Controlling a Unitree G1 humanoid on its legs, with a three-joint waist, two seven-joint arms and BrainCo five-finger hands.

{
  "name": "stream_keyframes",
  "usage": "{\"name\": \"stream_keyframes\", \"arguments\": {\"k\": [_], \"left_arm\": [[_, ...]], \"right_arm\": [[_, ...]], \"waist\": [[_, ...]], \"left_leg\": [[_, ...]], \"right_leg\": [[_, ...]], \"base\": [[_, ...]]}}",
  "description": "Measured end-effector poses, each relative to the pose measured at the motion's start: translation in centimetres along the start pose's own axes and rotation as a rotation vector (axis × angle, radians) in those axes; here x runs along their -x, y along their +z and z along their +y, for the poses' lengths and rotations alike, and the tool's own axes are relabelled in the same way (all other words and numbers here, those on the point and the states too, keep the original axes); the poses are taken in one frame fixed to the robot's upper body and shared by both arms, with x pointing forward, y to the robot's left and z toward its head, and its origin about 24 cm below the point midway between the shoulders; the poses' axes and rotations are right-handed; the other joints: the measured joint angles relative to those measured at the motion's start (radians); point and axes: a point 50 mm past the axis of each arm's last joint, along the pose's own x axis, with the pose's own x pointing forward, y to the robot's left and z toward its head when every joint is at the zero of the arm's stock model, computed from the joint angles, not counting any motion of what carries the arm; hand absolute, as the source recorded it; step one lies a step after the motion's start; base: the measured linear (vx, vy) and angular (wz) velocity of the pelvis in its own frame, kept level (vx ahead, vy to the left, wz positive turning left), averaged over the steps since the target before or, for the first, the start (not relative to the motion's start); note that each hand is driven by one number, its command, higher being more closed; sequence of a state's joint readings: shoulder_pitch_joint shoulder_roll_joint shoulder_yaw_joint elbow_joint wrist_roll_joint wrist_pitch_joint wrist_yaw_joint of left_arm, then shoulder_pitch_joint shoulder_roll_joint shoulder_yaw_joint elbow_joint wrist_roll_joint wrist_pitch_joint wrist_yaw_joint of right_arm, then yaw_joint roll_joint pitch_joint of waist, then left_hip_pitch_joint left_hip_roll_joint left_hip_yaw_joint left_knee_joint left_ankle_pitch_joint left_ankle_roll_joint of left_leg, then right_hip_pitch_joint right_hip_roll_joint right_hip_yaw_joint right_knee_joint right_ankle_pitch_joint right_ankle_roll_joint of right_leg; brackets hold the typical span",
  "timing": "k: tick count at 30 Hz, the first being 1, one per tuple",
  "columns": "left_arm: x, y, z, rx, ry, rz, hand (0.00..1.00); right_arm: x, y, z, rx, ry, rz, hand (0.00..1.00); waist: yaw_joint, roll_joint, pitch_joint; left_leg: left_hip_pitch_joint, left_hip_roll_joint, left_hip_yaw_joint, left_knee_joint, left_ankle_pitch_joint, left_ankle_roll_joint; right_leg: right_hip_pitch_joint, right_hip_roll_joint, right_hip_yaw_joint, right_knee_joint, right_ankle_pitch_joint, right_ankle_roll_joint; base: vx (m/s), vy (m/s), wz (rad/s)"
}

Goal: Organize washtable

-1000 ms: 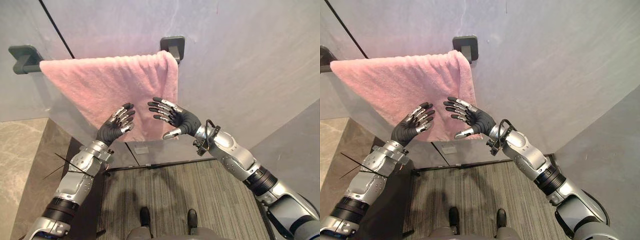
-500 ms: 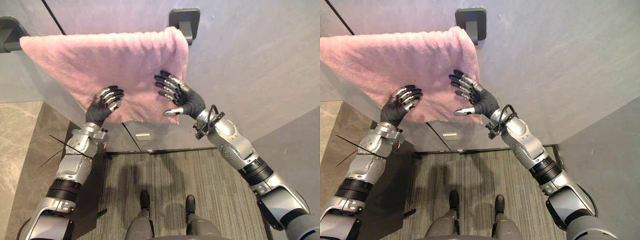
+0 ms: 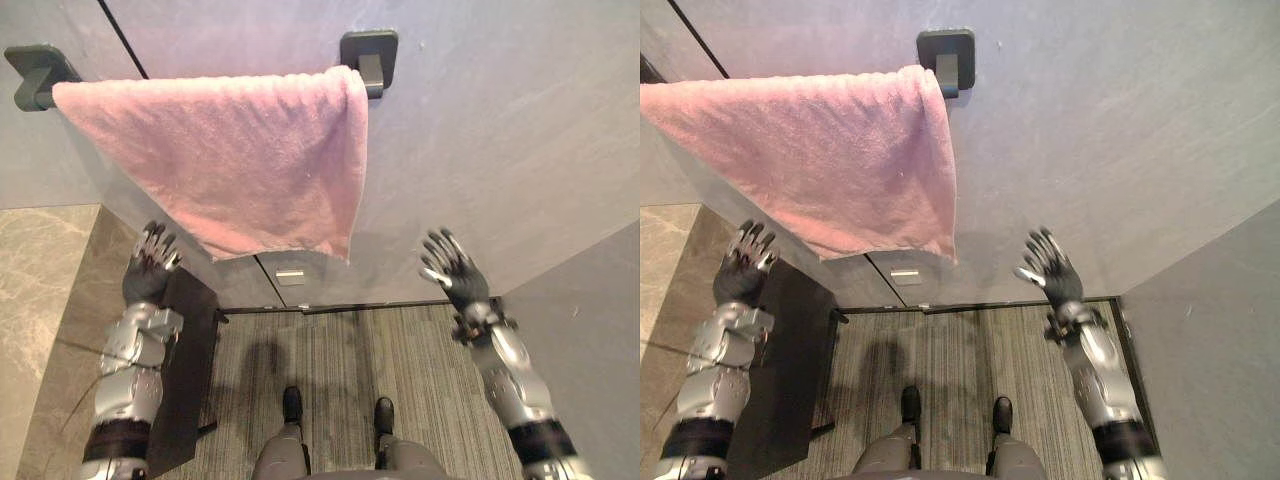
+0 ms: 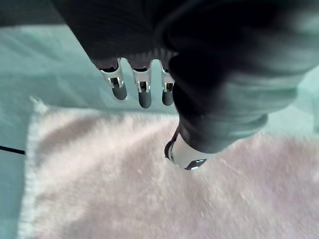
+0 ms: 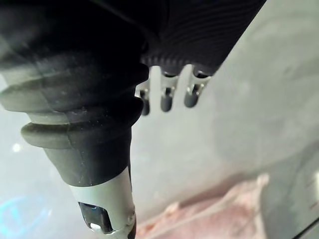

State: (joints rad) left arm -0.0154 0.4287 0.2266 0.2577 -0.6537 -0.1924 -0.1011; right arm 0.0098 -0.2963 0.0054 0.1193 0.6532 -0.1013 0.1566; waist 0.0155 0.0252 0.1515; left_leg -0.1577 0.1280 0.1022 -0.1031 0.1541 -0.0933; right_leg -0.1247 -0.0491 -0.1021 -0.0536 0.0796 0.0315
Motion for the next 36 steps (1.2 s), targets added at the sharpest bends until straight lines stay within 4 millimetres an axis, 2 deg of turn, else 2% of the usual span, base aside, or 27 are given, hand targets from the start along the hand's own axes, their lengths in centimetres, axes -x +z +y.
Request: {"name": "stream_keyframes", "arguments": {"k": [2, 3, 6, 11, 14, 18, 20, 24, 30, 33, 36], "left_arm": [[1.3, -1.0, 0.7, 0.020, 0.034, 0.032, 0.00], [2.4, -2.1, 0.9, 0.043, 0.059, 0.070, 0.00], [4.5, -3.8, 1.7, 0.091, 0.134, 0.112, 0.00], [8.0, -6.2, 3.4, 0.148, 0.279, 0.196, 0.00], [10.6, -8.5, 2.4, 0.223, 0.335, 0.263, 0.00], [12.1, -10.6, 0.1, 0.308, 0.350, 0.327, 0.00], [12.5, -11.6, -1.8, 0.344, 0.327, 0.368, 0.00], [12.7, -12.5, -4.2, 0.356, 0.267, 0.422, 0.00], [13.4, -13.1, -5.4, 0.227, 0.198, 0.483, 0.00], [13.7, -13.3, -5.9, 0.196, 0.168, 0.505, 0.00], [14.4, -13.6, -6.2, 0.181, 0.152, 0.531, 0.00]], "right_arm": [[1.8, -1.0, -1.3, -0.009, -0.078, 0.030, 0.00], [3.6, -2.0, -2.5, -0.019, -0.162, 0.059, 0.00], [6.4, -3.3, -4.8, -0.018, -0.322, 0.102, 0.00], [8.7, -4.0, -6.9, -0.070, -0.540, 0.089, 0.00], [9.7, -4.6, -6.5, -0.109, -0.611, 0.072, 0.00], [10.1, -4.8, -5.7, -0.147, -0.649, 0.042, 0.00], [10.1, -5.3, -4.9, -0.162, -0.641, 0.049, 0.00], [9.7, -6.3, -3.3, -0.205, -0.602, 0.074, 0.00], [10.4, -7.9, -1.5, -0.250, -0.550, 0.141, 0.00], [11.0, -8.6, -1.2, -0.255, -0.543, 0.174, 0.00], [11.4, -9.0, -1.1, -0.258, -0.537, 0.196, 0.00]], "waist": [[-0.002, 0.000, 0.000], [-0.003, 0.000, 0.000], [-0.013, 0.005, -0.002], [-0.028, 0.020, -0.013], [-0.025, 0.029, -0.034], [-0.025, 0.049, -0.075], [-0.025, 0.052, -0.087], [-0.026, 0.051, -0.106], [-0.019, 0.047, -0.114], [-0.002, 0.047, -0.115], [-0.001, 0.045, -0.124]], "left_leg": [[0.003, 0.001, 0.001, 0.000, -0.003, -0.003], [0.017, 0.000, 0.002, 0.000, -0.003, -0.003], [0.047, -0.003, 0.004, 0.000, -0.017, -0.004], [0.069, -0.007, 0.016, 0.000, -0.022, 0.002], [0.104, -0.005, 0.042, 0.000, -0.029, 0.004], [0.128, -0.005, 0.055, 0.000, -0.036, 0.010], [0.157, -0.005, 0.065, 0.000, -0.042, 0.010], [0.172, -0.005, 0.069, 0.000, -0.047, 0.005], [0.177, -0.005, 0.069, 0.000, -0.047, 0.005], [0.189, -0.006, 0.069, 0.000, -0.047, 0.005], [0.188, -0.009, 0.064, 0.000, -0.047, 0.005]], "right_leg": [[0.002, -0.002, 0.002, 0.000, 0.000, 0.000], [0.016, -0.003, 0.001, 0.000, -0.003, 0.005], [0.049, -0.002, -0.004, 0.001, -0.013, 0.016], [0.068, -0.007, 0.003, 0.000, -0.014, 0.018], [0.095, -0.007, 0.014, -0.002, -0.016, 0.020], [0.115, -0.016, 0.014, -0.003, -0.019, 0.025], [0.142, -0.018, 0.012, -0.001, -0.025, 0.033], [0.166, -0.023, 0.006, 0.000, -0.029, 0.036], [0.174, -0.025, -0.006, 0.005, -0.033, 0.041], [0.175, -0.028, -0.007, 0.021, -0.043, 0.049], [0.174, -0.037, -0.014, 0.037, -0.056, 0.049]], "base": [[-0.01, 0.008, -0.03], [0.00, 0.000, 0.00], [-0.01, 0.011, 0.06], [-0.01, 0.012, -0.02], [0.01, -0.006, -0.15], [0.01, -0.003, -0.06], [0.00, 0.000, 0.00], [-0.01, 0.002, 0.02], [-0.01, -0.001, 0.07], [0.01, 0.001, 0.02], [0.00, 0.009, 0.07]]}}
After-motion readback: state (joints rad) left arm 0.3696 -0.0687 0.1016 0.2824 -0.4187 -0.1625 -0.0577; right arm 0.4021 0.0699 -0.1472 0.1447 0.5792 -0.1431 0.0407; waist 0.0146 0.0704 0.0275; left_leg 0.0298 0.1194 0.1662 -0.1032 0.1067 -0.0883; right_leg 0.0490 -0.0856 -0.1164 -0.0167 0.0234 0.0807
